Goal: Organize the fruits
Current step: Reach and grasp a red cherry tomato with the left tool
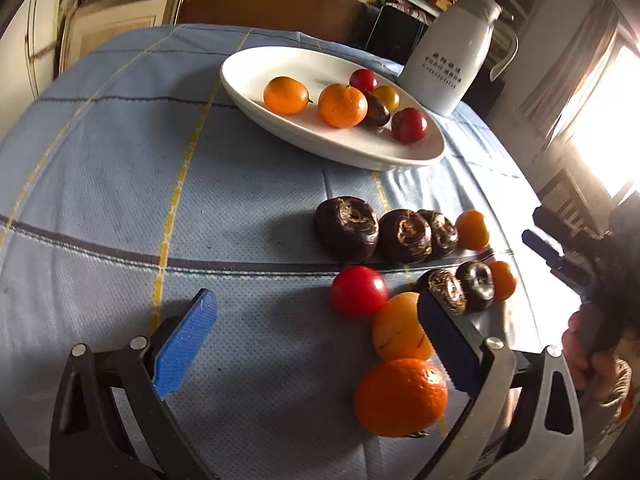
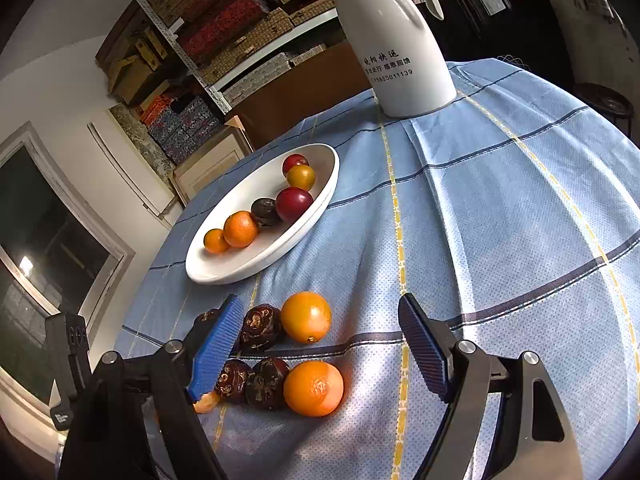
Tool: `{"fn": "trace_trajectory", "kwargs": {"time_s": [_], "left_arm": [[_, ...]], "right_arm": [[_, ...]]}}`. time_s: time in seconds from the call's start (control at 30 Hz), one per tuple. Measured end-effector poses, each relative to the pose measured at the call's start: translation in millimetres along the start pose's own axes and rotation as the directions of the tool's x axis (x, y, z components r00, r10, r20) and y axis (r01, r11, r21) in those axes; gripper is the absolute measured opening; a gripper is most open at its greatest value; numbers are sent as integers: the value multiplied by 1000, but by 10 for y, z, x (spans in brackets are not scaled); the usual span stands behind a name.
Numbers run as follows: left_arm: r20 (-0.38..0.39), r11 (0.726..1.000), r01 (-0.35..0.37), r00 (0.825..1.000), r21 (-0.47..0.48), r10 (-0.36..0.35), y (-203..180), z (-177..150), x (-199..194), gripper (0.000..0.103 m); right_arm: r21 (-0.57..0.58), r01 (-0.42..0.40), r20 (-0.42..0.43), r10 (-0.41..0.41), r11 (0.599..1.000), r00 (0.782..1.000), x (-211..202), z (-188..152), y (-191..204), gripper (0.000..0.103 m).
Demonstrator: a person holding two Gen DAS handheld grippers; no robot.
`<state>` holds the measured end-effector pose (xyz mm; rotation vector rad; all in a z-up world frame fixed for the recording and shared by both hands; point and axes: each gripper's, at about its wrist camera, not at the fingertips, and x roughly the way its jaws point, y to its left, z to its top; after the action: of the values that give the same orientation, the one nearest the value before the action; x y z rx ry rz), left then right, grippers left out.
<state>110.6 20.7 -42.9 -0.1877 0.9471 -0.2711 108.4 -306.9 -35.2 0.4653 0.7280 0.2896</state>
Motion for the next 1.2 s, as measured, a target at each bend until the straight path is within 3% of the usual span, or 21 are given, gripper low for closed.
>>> {"fn": "trace_trajectory", "kwargs": {"time_s": [0.1,0.2,0.27,0.37,0.43,0.57,0.7,0.77,0.9,1.13,1.2], "left_arm": [[-2,1000,-10,1000,-12,10,47,21,4,98],[38,983,-181,983,-24,182,165,37,-57,99],[51,974,-208,976,-90,213,313,60,-134,99],[42,965,-155,985,-211,167,573,53,-196,98],[62,967,-102,991,-234,120,606,44,-240,98],[68,982,-102,991,-158,114,431,49,-212,98],[77,973,-222,971,-59,227,253,33,-161,98],[80,967,-250,964,-42,253,253,37,-154,89],[99,969,-246,965,8,244,200,44,-150,77],[104,954,-261,963,146,247,-45,53,-20,72],[90,956,-238,970,171,225,-78,65,28,63]], "right_arm": [[-4,1,0,-1,1000,1000,5,1,1,81],[-1,1,0,-1,1000,1000,5,-2,0,81],[6,-2,1,2,1000,1000,3,-1,-11,81],[9,-8,3,8,1000,1000,2,0,-7,81],[5,-10,3,10,1000,1000,0,-5,-9,81],[0,-9,1,9,1000,1000,1,-9,-5,81],[-1,-9,1,9,1000,1000,1,-10,-2,81],[-7,-8,-1,8,1000,1000,1,-16,13,81],[-23,-6,-5,6,1000,1000,8,-33,39,81],[-34,-2,-13,2,999,1000,15,-38,60,81],[-43,1,-15,-2,999,1000,22,-43,74,81]]}}
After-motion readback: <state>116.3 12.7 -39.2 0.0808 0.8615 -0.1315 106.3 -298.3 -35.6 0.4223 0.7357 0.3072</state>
